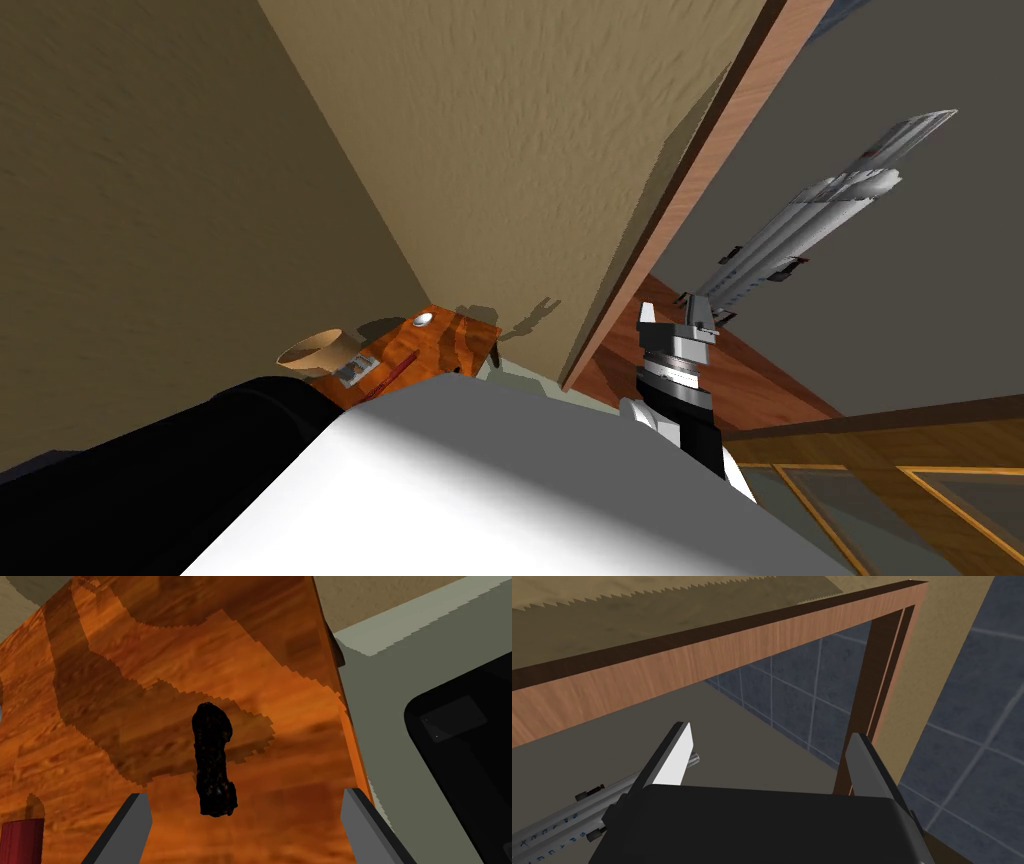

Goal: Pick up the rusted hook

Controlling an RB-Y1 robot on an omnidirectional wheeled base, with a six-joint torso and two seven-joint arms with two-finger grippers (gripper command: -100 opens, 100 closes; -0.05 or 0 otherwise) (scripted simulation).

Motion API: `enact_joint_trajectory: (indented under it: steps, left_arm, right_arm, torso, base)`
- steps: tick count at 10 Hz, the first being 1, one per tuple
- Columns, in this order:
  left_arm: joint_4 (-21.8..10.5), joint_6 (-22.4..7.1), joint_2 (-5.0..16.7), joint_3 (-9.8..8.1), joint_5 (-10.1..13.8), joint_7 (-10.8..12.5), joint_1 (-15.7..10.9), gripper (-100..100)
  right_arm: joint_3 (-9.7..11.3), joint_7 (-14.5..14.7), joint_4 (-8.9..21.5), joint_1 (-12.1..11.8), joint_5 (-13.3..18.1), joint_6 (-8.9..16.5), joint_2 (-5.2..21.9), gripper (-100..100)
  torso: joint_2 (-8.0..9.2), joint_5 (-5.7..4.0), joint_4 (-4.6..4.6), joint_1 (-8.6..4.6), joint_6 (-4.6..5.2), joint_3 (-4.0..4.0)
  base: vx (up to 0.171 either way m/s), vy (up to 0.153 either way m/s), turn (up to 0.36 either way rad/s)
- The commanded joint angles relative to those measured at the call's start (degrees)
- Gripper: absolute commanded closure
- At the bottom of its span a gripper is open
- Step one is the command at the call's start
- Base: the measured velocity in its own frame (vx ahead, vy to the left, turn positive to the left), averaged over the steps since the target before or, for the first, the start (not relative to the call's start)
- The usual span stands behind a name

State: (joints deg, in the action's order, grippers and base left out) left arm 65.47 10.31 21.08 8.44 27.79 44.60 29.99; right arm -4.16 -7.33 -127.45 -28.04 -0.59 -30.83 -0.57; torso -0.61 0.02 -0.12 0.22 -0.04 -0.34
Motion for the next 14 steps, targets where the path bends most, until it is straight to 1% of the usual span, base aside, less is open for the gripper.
enact_joint_trajectory:
  steps: [1, 2, 4, 5, 8, 9, 11, 12, 13, 14]
  left_arm:
    - [-2.9, -1.8, 0.2, 0.37, 1.4, 1.6, -0.7, -100]
    - [-3.1, -1.8, 0.2, 0.37, 1.4, 1.6, -0.7, -100]
    - [-6.5, -3.2, 1.3, 1.07, 3.2, 3.8, -1.8, -100]
    - [-6.8, -3.2, 1.3, 1.07, 3.2, 3.8, -1.8, -100]
    - [-11.2, -5.0, 2.6, 1.94, 5.4, 6.5, -2.9, -100]
    - [-11.2, -5.0, 2.6, 1.94, 5.4, 6.5, -2.9, -100]
    - [-13.7, -6.0, 3.4, 2.51, 6.7, 8.2, -3.5, -100]
    - [-12.8, -5.9, 3.0, 2.01, 6.2, 7.3, -3.5, -100]
    - [-12.9, -6.1, 3.0, 2.01, 6.3, 7.5, -3.6, 0]
    - [-14.9, -5.5, 1.0, 1.34, 5.5, 6.1, -5.1, -100]
  right_arm:
    - [0.0, 0.0, 0.0, 0.0, 0.0, 0.0, 0.0, 0]
    - [0.0, 0.0, 0.0, 0.0, 0.0, 0.0, 0.0, 0]
    - [0.0, 0.0, 0.0, 0.0, 0.0, 0.0, 0.0, 0]
    - [0.0, 0.0, 0.0, 0.0, 0.0, 0.0, 0.0, 0]
    - [0.0, 0.0, 0.0, 0.0, 0.0, 0.0, 0.0, 0]
    - [0.0, 0.0, 0.0, 0.0, 0.0, 0.0, 0.0, 0]
    - [0.0, 0.0, 0.0, 0.0, 0.0, 0.0, 0.0, 0]
    - [0.0, 0.0, 0.0, 0.0, 0.0, 0.0, 0.0, 0]
    - [0.0, 0.0, 0.0, 0.0, 0.0, 0.0, 0.0, 0]
    - [0.0, 0.0, 0.0, 0.0, 0.0, 0.0, 0.0, 0]
  torso:
    - [0.00, 0.00, 0.00, 0.00, 0.00, 0.00]
    - [-0.04, 0.02, -0.01, 0.02, 0.00, -0.03]
    - [0.22, -0.02, 0.04, -0.16, -0.01, 0.12]
    - [0.21, -0.02, 0.04, -0.14, -0.01, 0.12]
    - [0.25, -0.03, 0.04, -0.15, -0.02, 0.14]
    - [0.24, -0.02, 0.04, -0.15, -0.02, 0.13]
    - [0.37, -0.04, 0.07, -0.26, -0.03, 0.20]
    - [0.34, -0.04, 0.06, -0.27, -0.02, 0.18]
    - [0.43, -0.05, 0.07, -0.30, -0.05, 0.23]
    - [0.51, -0.05, 0.09, -0.33, -0.05, 0.28]
  base:
    - [0.167, 0.079, -0.193]
    - [0.106, 0.036, -0.050]
    - [0.087, 0.036, -0.138]
    - [0.072, 0.034, -0.060]
    - [0.082, 0.036, -0.122]
    - [0.057, 0.022, -0.037]
    - [0.054, 0.013, -0.106]
    - [0.032, 0.009, -0.030]
    - [0.005, 0.002, 0.006]
    - [0.008, 0.042, 0.060]
